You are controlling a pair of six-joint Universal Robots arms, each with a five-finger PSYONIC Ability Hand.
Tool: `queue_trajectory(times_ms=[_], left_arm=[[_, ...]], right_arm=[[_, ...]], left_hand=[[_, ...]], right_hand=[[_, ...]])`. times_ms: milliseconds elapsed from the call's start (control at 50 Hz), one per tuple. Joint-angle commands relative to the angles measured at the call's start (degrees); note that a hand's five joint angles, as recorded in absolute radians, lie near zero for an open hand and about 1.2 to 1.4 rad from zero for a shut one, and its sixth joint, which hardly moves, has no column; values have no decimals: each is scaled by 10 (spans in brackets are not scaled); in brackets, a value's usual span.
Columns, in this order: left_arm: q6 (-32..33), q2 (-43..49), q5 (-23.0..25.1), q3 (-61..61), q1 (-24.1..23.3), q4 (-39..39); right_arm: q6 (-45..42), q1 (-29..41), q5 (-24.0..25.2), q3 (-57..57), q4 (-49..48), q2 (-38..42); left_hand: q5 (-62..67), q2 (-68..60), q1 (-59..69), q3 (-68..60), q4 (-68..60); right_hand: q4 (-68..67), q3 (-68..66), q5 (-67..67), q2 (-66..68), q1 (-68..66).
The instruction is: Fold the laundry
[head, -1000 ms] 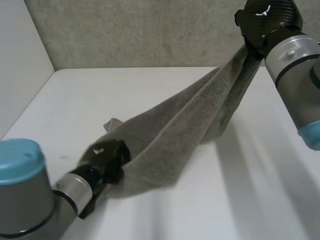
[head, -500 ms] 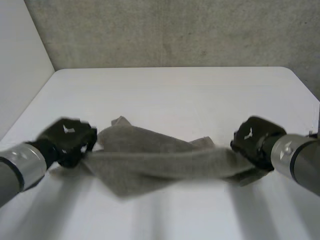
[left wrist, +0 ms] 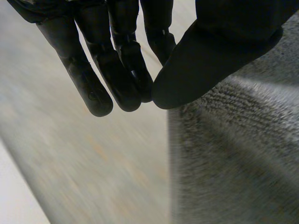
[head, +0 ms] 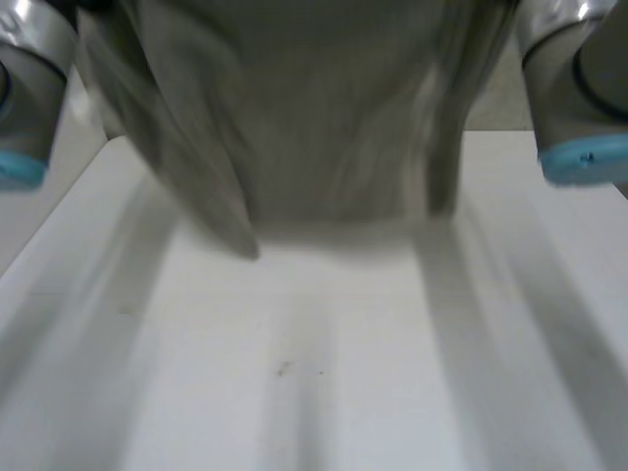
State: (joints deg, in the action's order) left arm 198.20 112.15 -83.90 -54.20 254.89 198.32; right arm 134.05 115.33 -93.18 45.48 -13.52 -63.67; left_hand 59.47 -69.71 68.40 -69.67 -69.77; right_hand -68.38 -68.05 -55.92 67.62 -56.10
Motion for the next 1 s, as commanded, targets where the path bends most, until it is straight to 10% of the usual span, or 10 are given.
queue_trajectory(times_ms=[20, 400, 800, 1000], left_arm=[[-85, -68, -43, -11, 3, 78], [-14, -37, 58, -470, 22, 151], [91, -50, 68, -614, 9, 76], [110, -75, 68, -603, 10, 52]], right_arm=[[44, 0, 16, 58, -153, -61], [51, -16, 121, 378, -48, -51], [60, -70, 128, 560, -27, -118], [125, -122, 129, 559, -40, -118]], left_hand=[[105, -103, 116, -103, -102], [105, -103, 116, -103, -102], [105, -103, 116, -103, -102], [-310, 312, -299, 312, 313]], right_hand=[[-116, -119, -141, 124, -239], [-116, -119, -141, 124, -239], [-116, -119, -141, 124, -239], [-116, -119, -141, 124, -239]])
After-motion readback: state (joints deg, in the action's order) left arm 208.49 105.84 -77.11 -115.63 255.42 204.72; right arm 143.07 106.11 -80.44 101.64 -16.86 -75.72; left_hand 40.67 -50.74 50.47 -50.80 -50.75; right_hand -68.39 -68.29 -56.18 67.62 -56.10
